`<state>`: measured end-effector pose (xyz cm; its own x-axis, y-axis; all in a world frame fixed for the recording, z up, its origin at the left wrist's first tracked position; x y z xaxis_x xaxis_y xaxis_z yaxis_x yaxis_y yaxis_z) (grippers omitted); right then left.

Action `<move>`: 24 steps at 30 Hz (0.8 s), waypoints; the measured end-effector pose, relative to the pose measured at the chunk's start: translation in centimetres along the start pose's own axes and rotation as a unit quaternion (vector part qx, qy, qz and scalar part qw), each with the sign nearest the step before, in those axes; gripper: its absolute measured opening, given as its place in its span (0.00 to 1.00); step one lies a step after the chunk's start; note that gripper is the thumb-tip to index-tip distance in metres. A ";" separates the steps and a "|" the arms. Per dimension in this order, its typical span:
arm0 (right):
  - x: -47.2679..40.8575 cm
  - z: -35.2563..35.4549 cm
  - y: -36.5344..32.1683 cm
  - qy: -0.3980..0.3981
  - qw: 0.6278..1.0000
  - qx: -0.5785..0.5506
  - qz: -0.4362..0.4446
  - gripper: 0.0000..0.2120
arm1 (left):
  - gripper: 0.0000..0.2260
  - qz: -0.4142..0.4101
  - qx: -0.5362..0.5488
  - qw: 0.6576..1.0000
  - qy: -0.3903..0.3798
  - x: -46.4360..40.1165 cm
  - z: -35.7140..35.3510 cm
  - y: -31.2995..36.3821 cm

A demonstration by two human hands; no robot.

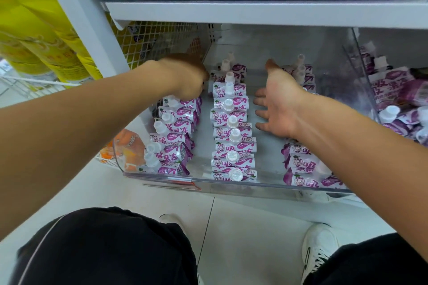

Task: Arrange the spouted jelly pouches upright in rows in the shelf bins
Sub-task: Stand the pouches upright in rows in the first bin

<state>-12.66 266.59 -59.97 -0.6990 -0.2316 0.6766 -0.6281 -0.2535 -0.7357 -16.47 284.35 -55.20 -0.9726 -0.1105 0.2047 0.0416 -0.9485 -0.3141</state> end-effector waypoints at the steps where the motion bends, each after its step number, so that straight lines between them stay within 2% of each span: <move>1: 0.0 0.0 -0.1 0.002 1.000 -0.002 0.000 0.38 | 0.09 0.035 0.047 0.998 -0.008 0.1 0.3 0.1; 4: 0.1 0.0 -0.3 0.013 1.000 -0.007 -0.005 0.40 | 0.12 0.126 0.212 0.969 0.024 0.5 2.1 0.6; 5: 0.1 0.0 -0.4 0.017 1.000 -0.007 -0.005 0.40 | 0.13 0.153 0.270 0.949 0.047 0.5 2.8 0.7; 6: 0.2 -0.1 -0.5 0.020 1.000 -0.008 -0.005 0.41 | 0.13 0.193 0.353 0.913 0.070 0.3 2.9 0.6; 7: 0.3 -0.2 -0.6 0.022 1.000 -0.008 -0.007 0.41 | 0.11 0.239 0.458 0.852 0.088 0.3 2.6 0.7; 8: 0.4 -0.3 -0.6 0.021 1.000 -0.009 -0.007 0.41 | 0.11 0.283 0.570 0.765 0.098 0.3 2.1 1.0; 9: 0.5 -0.4 -0.7 0.019 1.000 -0.008 -0.007 0.41 | 0.10 0.316 0.650 0.684 0.100 0.1 1.2 1.2; 10: 0.7 -0.4 -0.7 0.014 1.000 -0.009 -0.006 0.41 | 0.11 0.342 0.701 0.619 0.089 0.0 0.2 1.7; 14: 0.8 -0.5 -1.0 -0.014 1.000 -0.016 -0.005 0.39 | 0.24 0.428 0.764 0.481 0.036 -0.5 -4.2 2.8; 15: 0.7 -0.6 -1.0 -0.019 1.000 -0.018 -0.007 0.38 | 0.23 0.442 0.770 0.459 0.036 -0.5 -4.7 3.1; 16: 0.8 -0.6 -1.0 -0.018 1.000 -0.016 -0.005 0.38 | 0.20 0.444 0.771 0.457 0.029 -0.6 -4.9 3.6; 18: 0.3 -0.6 -0.9 -0.019 1.000 -0.006 0.011 0.37 | 0.19 0.427 0.771 0.473 0.002 -0.6 -4.3 4.8; 21: 0.7 -1.1 -1.1 -0.020 0.999 0.022 0.033 0.36 | 0.18 0.404 0.734 0.545 0.008 -0.3 -3.6 5.7; 22: 0.6 -1.0 -1.2 -0.018 0.999 0.022 0.034 0.37 | 0.18 0.412 0.736 0.537 0.010 -0.4 -3.8 5.7; 24: 0.3 -0.5 -1.7 0.003 0.998 0.039 0.056 0.34 | 0.24 0.411 0.773 0.483 0.017 -1.0 -4.0 5.7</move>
<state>-11.98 267.40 -58.57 -0.7656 -0.2564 0.5900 -0.5180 -0.2981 -0.8018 -16.19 280.26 -60.93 -0.4835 -0.6581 0.5771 0.5131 0.3210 0.7960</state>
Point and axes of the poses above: each hand's wrist, its own x-axis away from the middle knuckle, its own z-axis out of the back of the hand, y = z × x, the point moved 4 cm from there along -x, towards the middle knuckle, and after that the axes turned 9 degrees about y, right-handed, at the moved point
